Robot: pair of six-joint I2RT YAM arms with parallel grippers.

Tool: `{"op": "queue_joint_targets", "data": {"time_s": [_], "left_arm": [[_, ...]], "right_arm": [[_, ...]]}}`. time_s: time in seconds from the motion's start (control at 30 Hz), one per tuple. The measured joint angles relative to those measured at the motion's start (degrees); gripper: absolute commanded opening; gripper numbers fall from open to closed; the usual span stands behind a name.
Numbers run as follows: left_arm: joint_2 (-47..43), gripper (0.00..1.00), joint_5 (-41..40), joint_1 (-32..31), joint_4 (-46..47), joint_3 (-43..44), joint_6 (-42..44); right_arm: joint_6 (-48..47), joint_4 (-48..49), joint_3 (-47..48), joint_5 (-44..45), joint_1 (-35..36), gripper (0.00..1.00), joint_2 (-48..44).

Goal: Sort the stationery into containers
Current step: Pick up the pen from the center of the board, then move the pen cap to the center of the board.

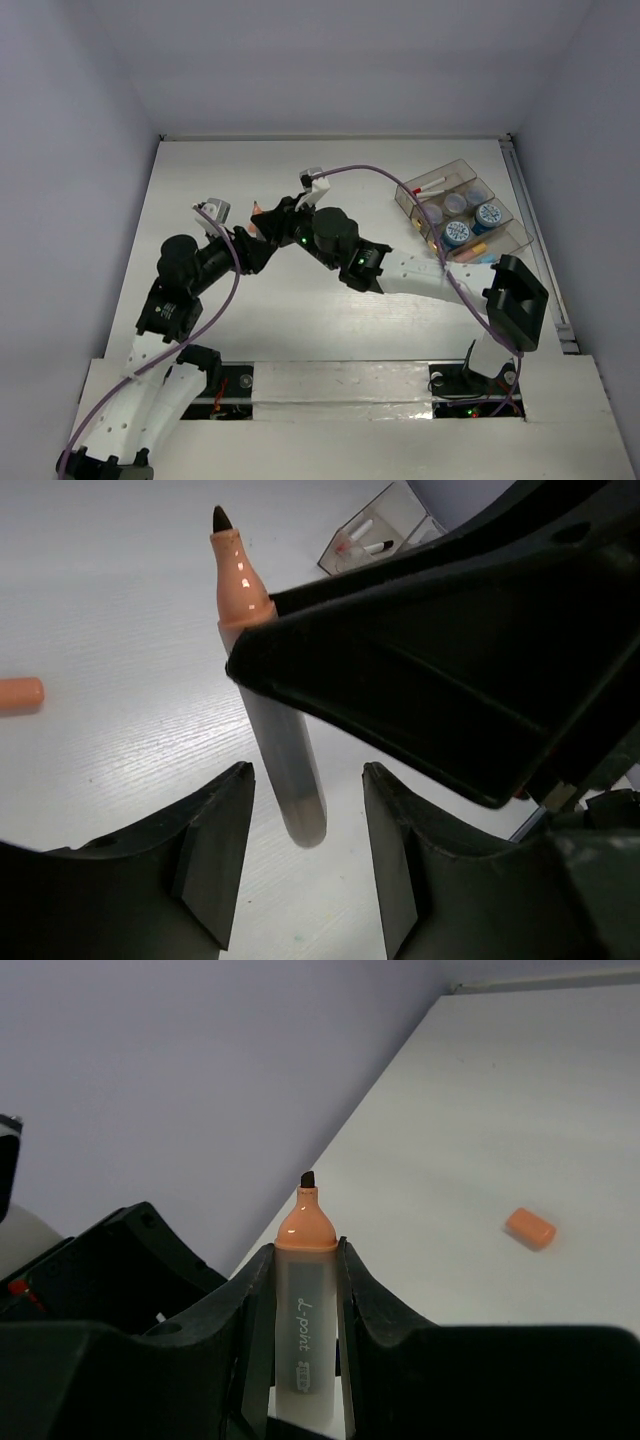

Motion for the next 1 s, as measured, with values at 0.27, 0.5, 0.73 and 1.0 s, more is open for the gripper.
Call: {"op": "queue_joint_targets", "data": {"time_s": [0.27,0.5,0.73,1.0], "left_arm": [[-0.3,0.05,-0.6,0.5,0.2,-0.1,-0.6],[-1.0,0.00,-2.2,0.7,-0.7,-0.1,-0.8],[-1.3,0.00,-2.9,0.7,-1.2,-0.1,0.5],[-1.7,0.00,-6.6,1.0,-2.4,-0.1,1.3]], "right_arm": [[1.2,2.5,-0.6,-1.6,1.9,0.00,0.1],[1.4,3.7,-0.9,-1.5,2.1,0.31,0.3],[0.8,0.0,-6.8,-11.3,-3.2,0.66,-6.8],[-1.4,-2.3,-10.3,-21.7,-13.9,0.26,-12.2]]}}
